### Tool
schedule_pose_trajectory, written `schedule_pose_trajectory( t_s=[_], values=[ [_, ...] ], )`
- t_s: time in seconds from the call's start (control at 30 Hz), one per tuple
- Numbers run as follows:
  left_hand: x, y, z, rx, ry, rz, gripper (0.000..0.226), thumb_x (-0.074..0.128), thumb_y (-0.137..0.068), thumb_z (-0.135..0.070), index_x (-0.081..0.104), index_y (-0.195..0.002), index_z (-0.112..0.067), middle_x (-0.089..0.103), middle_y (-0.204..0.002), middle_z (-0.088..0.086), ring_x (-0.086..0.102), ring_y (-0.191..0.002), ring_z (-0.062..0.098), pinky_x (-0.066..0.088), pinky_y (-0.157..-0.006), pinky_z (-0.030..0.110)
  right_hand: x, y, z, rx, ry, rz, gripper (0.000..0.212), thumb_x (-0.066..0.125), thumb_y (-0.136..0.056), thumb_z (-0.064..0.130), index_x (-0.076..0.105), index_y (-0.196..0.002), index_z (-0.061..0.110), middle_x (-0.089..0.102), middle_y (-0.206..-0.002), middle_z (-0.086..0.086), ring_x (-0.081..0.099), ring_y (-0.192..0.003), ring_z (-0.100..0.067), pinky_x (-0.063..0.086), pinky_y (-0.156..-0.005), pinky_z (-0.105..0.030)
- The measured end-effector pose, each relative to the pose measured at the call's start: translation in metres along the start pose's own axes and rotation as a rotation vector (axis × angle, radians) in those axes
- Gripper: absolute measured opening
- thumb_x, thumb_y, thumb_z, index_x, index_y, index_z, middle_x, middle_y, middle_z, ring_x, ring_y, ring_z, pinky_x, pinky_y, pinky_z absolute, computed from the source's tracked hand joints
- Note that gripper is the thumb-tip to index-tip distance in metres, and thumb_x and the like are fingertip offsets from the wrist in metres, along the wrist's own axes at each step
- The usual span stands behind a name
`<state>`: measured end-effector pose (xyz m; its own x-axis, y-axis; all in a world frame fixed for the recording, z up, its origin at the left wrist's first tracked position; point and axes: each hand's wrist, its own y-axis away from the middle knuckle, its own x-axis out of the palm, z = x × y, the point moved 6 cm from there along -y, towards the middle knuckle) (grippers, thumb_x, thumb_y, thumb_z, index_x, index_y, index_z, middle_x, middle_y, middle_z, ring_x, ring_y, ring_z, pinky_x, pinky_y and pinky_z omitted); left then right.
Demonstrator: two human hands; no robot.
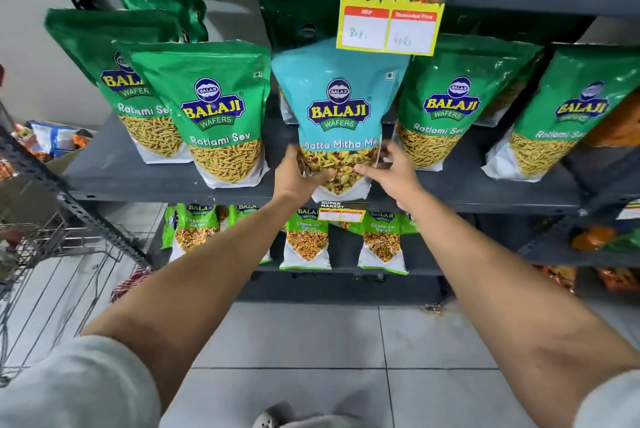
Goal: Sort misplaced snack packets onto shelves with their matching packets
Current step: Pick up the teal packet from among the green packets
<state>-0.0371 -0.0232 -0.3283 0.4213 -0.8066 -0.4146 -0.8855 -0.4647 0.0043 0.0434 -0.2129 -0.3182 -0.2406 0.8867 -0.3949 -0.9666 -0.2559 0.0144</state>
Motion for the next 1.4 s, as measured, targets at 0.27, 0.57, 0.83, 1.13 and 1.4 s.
schedule_pose_trajectory(
  t_s=[0.27,0.57,0.83,1.13,1.4],
  values=[
    [-0.039,0.086,-0.015,0.224,0.108,0.006,0.056,0.090,-0.061,-0.021,0.050,-0.100,-0.018,0.048,-0.071,-0.012,0.048,-0.056,-0.006,0.047,-0.056,0.019,-0.007,0.083,0.003,-0.074,-0.128,0.066,0.062,0.085,-0.066,0.023,0.054,-0.120,0.019,0.060,-0.123,0.001,0.063,-0.096,-0.010,0.053,-0.095,-0.036],
    [-0.117,0.139,-0.096,0.618,0.179,-0.152,0.072,0.085,-0.047,-0.063,0.054,-0.110,-0.049,0.066,-0.106,-0.032,0.063,-0.098,-0.006,0.051,-0.084,0.013,-0.027,0.132,0.102,-0.391,-0.279,0.096,0.046,0.083,-0.066,0.014,0.061,-0.104,0.027,0.070,-0.100,0.007,0.068,-0.089,-0.005,0.055,-0.078,-0.021],
    [-0.176,0.121,-0.227,0.825,0.204,-0.371,0.055,0.082,-0.049,-0.064,0.057,-0.088,-0.035,0.068,-0.080,-0.018,0.061,-0.071,-0.004,0.052,-0.068,0.016,-0.080,0.121,0.226,-0.619,-0.427,-0.084,0.028,0.083,-0.069,0.017,0.068,-0.091,0.022,0.073,-0.087,0.001,0.068,-0.080,-0.010,0.057,-0.070,-0.027],
    [-0.185,0.010,-0.331,0.754,0.131,-0.431,0.063,0.082,-0.064,-0.051,0.062,-0.113,-0.016,0.070,-0.104,0.002,0.061,-0.082,0.012,0.057,-0.081,0.036,-0.131,0.023,0.327,-0.656,-0.362,-0.242,0.022,0.079,-0.075,0.027,0.064,-0.090,0.020,0.066,-0.085,0.012,0.059,-0.070,0.013,0.046,-0.061,-0.005],
    [-0.152,-0.086,-0.342,0.661,0.144,-0.292,0.062,0.083,-0.070,-0.033,0.057,-0.121,-0.009,0.065,-0.121,0.010,0.061,-0.107,0.020,0.052,-0.097,0.039,-0.132,-0.064,0.322,-0.599,-0.293,-0.307,0.029,0.077,-0.078,0.020,0.063,-0.101,0.008,0.064,-0.084,0.009,0.060,-0.066,0.012,0.044,-0.053,-0.004]
  ],
)
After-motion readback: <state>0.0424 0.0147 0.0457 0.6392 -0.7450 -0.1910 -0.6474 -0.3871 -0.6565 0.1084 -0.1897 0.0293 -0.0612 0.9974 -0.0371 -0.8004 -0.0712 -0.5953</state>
